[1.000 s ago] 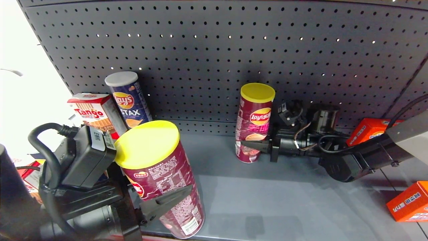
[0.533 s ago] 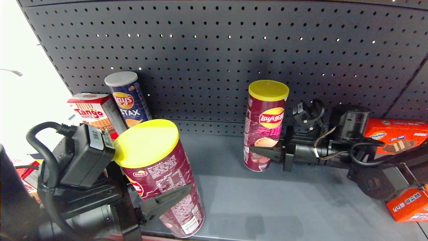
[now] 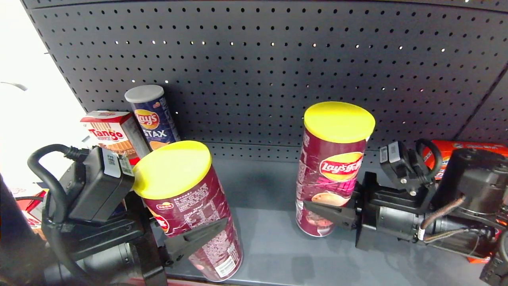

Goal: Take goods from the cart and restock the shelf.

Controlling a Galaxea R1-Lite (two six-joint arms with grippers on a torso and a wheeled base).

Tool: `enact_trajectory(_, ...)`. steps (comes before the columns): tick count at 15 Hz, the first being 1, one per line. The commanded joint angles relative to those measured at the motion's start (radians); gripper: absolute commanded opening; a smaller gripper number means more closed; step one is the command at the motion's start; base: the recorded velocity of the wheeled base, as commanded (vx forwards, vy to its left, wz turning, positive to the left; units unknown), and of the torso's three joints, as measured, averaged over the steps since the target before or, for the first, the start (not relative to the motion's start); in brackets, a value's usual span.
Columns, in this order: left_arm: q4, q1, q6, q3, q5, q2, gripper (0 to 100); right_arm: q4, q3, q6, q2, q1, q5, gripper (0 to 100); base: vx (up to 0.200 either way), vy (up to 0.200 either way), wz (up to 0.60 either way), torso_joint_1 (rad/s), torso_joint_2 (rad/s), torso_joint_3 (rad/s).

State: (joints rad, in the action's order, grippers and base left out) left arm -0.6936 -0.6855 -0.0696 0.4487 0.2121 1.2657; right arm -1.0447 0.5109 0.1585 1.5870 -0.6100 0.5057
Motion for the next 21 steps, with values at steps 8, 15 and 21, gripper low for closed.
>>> enact_trajectory(8,0.0,-0.002,-0.001,-0.001,-0.007,0.001,0,-0.29,-0.27,-0.005,0.077,-0.019,-0.026,0,0.0,0.0,0.0,0.0,0.0,0.0)
enact_trajectory(15,0.0,0.0,0.002,-0.004,-0.01,0.0,0,-0.322,-0.245,-0.008,0.143,-0.024,-0.026,0,0.0,0.0,0.0,0.0,0.0,0.0)
enact_trajectory(21,0.0,0.0,0.002,-0.025,-0.01,-0.017,0,-0.325,-0.247,-0.001,0.157,-0.017,-0.024,0,0.0,0.0,0.0,0.0,0.0,0.0)
